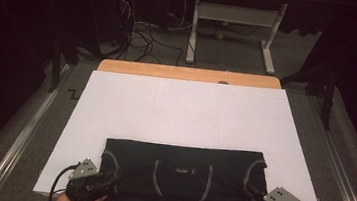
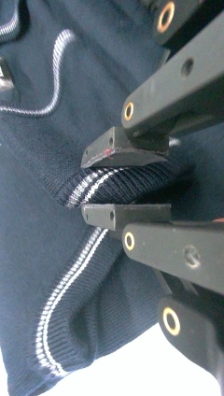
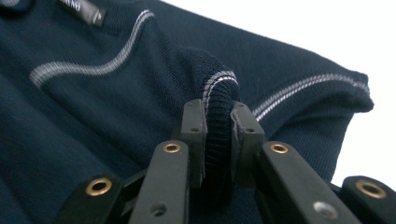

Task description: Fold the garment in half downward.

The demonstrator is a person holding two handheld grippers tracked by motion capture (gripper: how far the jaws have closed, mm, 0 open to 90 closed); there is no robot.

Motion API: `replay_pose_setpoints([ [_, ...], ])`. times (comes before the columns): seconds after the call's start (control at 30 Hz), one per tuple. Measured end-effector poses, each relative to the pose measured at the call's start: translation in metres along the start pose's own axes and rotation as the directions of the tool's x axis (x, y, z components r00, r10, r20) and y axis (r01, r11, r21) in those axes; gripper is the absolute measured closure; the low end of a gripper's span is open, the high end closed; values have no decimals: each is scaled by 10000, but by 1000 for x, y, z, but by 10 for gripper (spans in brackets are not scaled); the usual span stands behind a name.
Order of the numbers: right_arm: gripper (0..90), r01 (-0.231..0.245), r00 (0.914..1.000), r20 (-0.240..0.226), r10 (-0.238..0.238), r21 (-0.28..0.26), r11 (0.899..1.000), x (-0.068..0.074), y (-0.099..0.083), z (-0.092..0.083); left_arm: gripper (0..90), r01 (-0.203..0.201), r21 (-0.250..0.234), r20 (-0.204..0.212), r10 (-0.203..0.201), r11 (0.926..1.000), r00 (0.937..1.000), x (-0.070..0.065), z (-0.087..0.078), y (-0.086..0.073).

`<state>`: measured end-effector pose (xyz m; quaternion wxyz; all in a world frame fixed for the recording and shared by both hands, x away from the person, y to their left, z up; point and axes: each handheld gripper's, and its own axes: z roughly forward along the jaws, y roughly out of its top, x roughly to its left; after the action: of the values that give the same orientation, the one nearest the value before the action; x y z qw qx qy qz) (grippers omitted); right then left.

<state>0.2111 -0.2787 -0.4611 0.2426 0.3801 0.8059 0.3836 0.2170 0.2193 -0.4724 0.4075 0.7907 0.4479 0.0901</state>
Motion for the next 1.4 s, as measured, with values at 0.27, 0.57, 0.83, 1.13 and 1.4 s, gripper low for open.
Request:
replay_pose_setpoints([
  [0.27, 578, -415, 9991, 65, 414, 316, 9986, -2, -2, 8, 437, 327, 176, -187, -324, 9993, 9993, 7, 4, 1],
  [0.57, 367, -1192, 9896, 695, 1257, -911, 9887, -20, 3, 0, 164, 556, -1094, -594, -624, 9924, 9963, 29, -7, 15],
  [0.83, 331, -1732, 9725, 1417, 1846, -891, 9808, -48, 17, 25, 124, 1379, -721, -852, -1439, 9878, 9859, 56, 17, 34],
  [1.13, 304, -2593, 9534, 1682, 2504, 324, 9653, -77, 21, 59, 100, 1960, 257, -1538, -1898, 9803, 9697, 74, 38, 45],
  [1.4, 460, -2806, 9553, 1220, 2692, 886, 9557, -79, 24, 69, 371, 1527, 315, -2052, -1431, 9878, 9682, 65, 41, 43],
])
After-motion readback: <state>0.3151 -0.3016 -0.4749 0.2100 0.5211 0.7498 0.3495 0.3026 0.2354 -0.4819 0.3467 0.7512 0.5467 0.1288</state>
